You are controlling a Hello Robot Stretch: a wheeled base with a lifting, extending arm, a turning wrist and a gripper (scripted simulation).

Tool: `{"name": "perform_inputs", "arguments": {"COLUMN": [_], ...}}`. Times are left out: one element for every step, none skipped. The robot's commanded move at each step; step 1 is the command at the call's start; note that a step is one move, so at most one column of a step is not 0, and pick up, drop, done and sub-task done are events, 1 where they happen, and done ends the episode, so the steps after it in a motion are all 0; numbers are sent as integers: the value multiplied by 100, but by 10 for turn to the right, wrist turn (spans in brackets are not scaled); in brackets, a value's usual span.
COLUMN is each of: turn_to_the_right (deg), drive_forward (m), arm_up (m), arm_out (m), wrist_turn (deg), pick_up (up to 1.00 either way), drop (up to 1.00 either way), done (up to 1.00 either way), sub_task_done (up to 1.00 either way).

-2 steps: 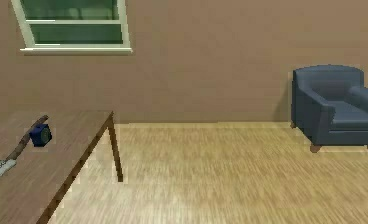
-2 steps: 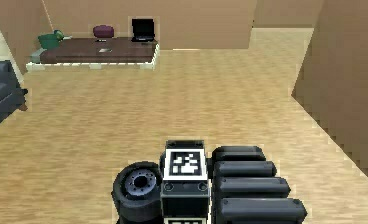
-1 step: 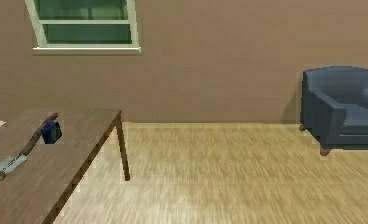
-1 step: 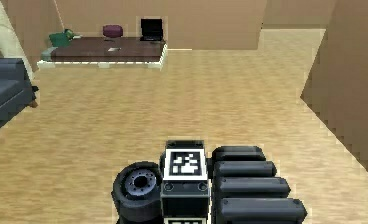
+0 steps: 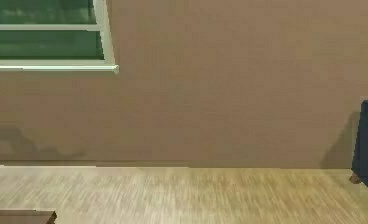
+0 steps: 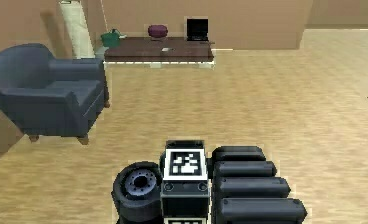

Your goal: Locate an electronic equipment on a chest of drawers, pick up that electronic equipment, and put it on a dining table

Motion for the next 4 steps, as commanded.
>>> {"name": "perform_inputs", "arguments": {"turn_to_the_right": [450, 450, 30, -450], "drive_forward": [0, 0, 0, 0], "arm_up": [0, 0, 0, 0], "arm_out": [0, 0, 0, 0], "wrist_turn": [0, 0, 0, 0], "pick_up": [0, 0, 0, 0], "drop": [0, 0, 0, 0], "done": [0, 0, 0, 0], "sub_task_done": [0, 0, 0, 0]}}
